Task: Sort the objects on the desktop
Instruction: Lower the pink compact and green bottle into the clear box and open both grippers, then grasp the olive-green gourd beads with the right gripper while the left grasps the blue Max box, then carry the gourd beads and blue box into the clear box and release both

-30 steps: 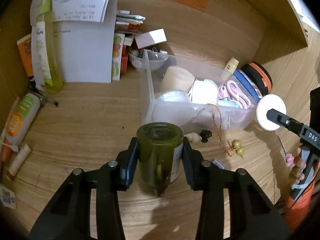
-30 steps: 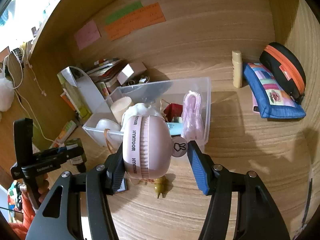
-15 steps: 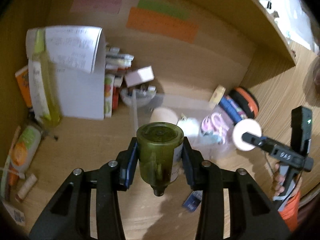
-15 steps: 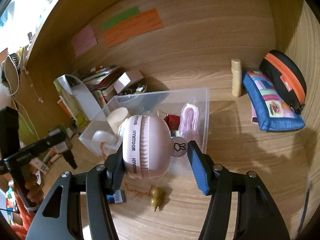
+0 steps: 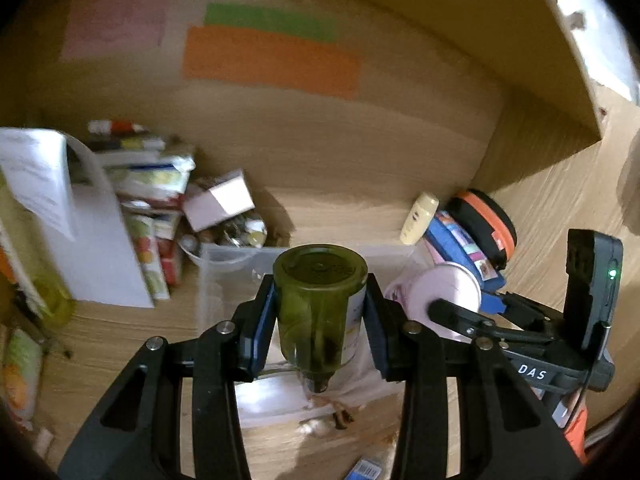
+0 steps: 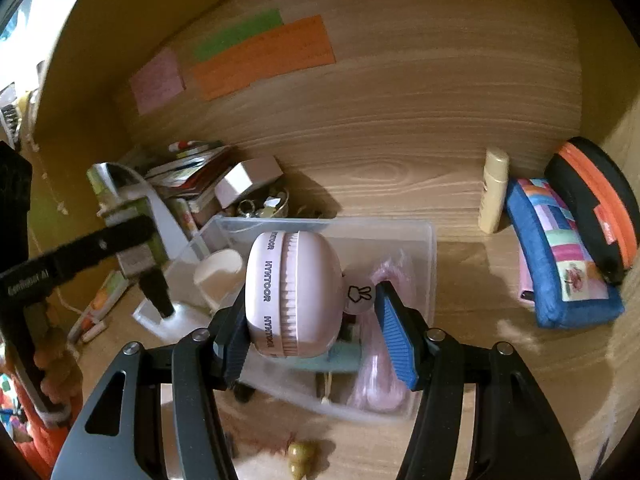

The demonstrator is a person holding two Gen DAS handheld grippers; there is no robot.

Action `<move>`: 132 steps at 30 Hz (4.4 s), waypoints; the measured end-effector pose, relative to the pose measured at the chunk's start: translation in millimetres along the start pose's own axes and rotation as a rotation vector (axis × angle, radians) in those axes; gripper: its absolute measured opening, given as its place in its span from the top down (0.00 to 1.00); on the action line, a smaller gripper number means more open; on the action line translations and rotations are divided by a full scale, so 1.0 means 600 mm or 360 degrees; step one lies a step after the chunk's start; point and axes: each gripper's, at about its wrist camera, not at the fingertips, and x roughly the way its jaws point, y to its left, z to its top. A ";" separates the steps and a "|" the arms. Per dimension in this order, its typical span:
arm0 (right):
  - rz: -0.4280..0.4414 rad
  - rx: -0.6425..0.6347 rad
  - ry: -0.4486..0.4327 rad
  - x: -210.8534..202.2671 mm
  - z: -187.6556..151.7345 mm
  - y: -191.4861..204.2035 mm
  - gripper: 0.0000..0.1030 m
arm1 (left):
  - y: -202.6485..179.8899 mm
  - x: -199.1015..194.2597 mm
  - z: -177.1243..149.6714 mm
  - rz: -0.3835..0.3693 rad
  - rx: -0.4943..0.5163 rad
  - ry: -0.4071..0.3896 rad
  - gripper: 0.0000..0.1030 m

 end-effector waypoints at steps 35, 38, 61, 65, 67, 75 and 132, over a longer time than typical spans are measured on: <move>-0.0204 -0.0193 0.0010 0.051 -0.026 0.026 0.44 | -0.012 0.058 -0.042 0.0027 0.0065 0.0122 0.51; -0.0208 -0.0204 0.0003 0.050 -0.027 0.026 0.44 | -0.011 0.047 -0.039 0.0006 0.0066 0.0083 0.48; -0.0279 -0.0236 -0.0119 -0.009 -0.025 0.046 0.15 | 0.003 -0.038 -0.051 0.0156 0.0001 -0.0080 0.10; -0.0298 -0.0264 -0.0108 -0.027 -0.038 0.056 0.15 | -0.006 -0.055 -0.068 0.0187 0.0036 -0.0066 0.09; -0.0312 -0.0285 -0.0106 -0.038 -0.047 0.062 0.15 | -0.008 -0.063 -0.078 0.0196 0.0048 -0.0058 0.09; -0.0294 -0.0288 -0.0030 -0.073 -0.087 0.059 0.03 | -0.007 -0.081 -0.122 0.0244 0.0090 0.0026 0.09; 0.0003 -0.0320 0.0328 -0.005 -0.172 0.057 0.81 | -0.059 0.014 -0.246 0.0065 0.0480 0.0461 0.74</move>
